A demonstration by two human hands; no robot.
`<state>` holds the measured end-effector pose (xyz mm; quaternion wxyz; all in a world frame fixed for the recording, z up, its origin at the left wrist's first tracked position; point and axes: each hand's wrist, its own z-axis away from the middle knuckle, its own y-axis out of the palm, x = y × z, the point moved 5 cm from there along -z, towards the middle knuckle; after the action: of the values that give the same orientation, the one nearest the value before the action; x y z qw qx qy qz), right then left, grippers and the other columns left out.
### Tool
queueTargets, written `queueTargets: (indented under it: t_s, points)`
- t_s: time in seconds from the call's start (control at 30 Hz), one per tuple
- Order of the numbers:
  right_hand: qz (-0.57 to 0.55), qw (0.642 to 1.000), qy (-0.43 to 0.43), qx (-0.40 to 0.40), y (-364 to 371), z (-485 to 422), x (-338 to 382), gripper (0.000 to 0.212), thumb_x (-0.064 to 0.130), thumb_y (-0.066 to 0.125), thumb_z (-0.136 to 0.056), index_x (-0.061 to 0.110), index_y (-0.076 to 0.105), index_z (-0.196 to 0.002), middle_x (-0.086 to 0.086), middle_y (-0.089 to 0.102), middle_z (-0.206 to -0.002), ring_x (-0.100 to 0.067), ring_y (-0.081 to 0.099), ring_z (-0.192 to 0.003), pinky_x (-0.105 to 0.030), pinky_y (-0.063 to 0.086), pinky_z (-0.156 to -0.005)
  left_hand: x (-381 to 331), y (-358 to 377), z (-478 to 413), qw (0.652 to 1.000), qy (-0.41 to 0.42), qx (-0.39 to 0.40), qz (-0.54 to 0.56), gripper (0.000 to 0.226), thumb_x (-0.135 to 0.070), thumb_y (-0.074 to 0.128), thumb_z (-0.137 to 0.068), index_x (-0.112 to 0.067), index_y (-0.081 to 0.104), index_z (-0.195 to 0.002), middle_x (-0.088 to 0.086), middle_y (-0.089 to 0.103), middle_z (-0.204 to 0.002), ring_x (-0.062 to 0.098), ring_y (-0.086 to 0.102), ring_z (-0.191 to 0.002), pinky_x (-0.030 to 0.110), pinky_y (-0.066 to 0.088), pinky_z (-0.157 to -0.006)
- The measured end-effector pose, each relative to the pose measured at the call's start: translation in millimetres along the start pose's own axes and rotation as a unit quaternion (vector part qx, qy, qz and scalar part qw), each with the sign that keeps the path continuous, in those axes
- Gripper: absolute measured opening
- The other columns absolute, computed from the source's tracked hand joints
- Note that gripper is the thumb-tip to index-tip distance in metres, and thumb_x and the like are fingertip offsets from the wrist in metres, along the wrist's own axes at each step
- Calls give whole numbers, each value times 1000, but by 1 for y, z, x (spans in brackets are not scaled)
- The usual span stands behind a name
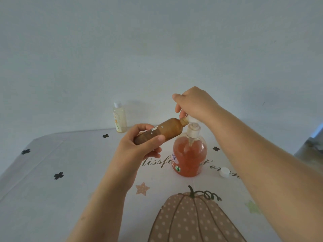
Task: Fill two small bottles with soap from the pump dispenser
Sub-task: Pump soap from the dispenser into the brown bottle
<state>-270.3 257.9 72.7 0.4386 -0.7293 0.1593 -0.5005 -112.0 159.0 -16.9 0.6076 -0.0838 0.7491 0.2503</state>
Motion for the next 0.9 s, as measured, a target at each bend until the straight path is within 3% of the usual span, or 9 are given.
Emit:
queueTargets:
  t_s: [0.07,0.13,0.23,0.33,0.43,0.57,0.73,0.9]
  points:
    - [-31,999,4,18,0,2,0,41,36,47,-100,13,76,-82,2,74,-67,-22,71,-79,-34,55,-81,-2,0,1,1000,2,-2,-23,40,-17,83,-63,-12,64,-99,2,69,-78,21,64,-67,31,57,-65]
    - [-61,997,6,39,-3,5,1,40,37,49,-100,10,77,-88,0,75,-68,-20,68,-70,-29,52,-69,-3,1,1,999,6,-4,-33,46,-13,91,-59,-12,64,-97,0,69,-77,21,64,-66,30,56,-64]
    - [-66,996,0,62,-6,10,3,37,39,55,-98,11,76,-89,-1,76,-72,-17,66,-66,-25,44,-58,-4,3,2,999,4,-5,-34,44,-18,85,-58,-12,65,-97,-4,69,-75,20,63,-66,30,57,-65]
    - [-13,999,-10,50,-2,10,3,35,40,55,-95,15,76,-83,1,77,-77,-19,72,-80,-30,52,-67,-3,1,2,999,1,-7,-37,47,-11,91,-57,-15,69,-98,-4,70,-76,20,63,-66,27,57,-65]
    - [3,999,7,32,2,9,0,38,40,51,-96,16,75,-78,-1,77,-81,-26,74,-84,-36,55,-82,-2,1,2,999,3,-8,-46,41,-17,85,-60,-18,71,-99,-3,70,-79,19,64,-67,26,56,-66]
    - [50,998,15,27,5,10,1,38,37,46,-98,12,74,-91,-2,76,-82,-25,72,-81,-34,54,-80,-2,0,2,998,-1,-14,-61,49,-16,93,-55,-19,71,-99,-4,70,-79,19,64,-67,27,55,-66]
    - [87,995,33,21,6,5,0,37,35,45,-97,14,75,-92,-2,73,-79,-22,66,-72,-29,44,-64,-2,-2,0,998,3,-15,-63,42,-18,85,-60,-19,71,-99,-2,70,-80,19,61,-68,30,54,-66]
    - [80,996,38,28,14,0,-9,41,37,41,-100,14,75,-94,-2,72,-81,-23,66,-78,-32,46,-72,-1,-4,-1,995,0,-17,-94,42,-20,88,-59,-23,71,-98,-2,71,-81,22,61,-67,41,50,-73]
